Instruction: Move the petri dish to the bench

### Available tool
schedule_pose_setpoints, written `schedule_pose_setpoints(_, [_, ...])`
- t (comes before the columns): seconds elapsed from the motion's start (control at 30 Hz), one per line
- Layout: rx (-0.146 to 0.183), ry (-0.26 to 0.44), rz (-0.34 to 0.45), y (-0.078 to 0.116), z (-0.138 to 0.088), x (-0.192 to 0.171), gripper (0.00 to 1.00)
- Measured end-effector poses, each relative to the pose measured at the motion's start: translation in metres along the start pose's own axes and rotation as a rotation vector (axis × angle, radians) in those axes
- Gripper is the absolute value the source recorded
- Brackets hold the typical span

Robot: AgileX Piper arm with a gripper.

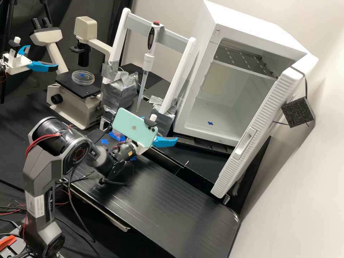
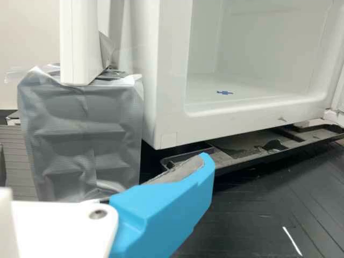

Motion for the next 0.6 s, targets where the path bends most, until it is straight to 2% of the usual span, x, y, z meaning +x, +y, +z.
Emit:
schedule_pose_setpoints(0.2, [0.000, 0.003, 0.003, 0.000, 0.000, -0.001, 1.00])
schedule_pose_setpoints(0.33, [-0.008, 0.018, 0.003, 0.000, 0.002, -0.014, 1.00])
schedule_pose_setpoints(0.47, [0.021, 0.076, 0.021, 0.003, -0.002, -0.039, 1.00])
schedule_pose_setpoints(0.6, [0.028, 0.176, 0.037, 0.004, -0.017, -0.066, 1.00])
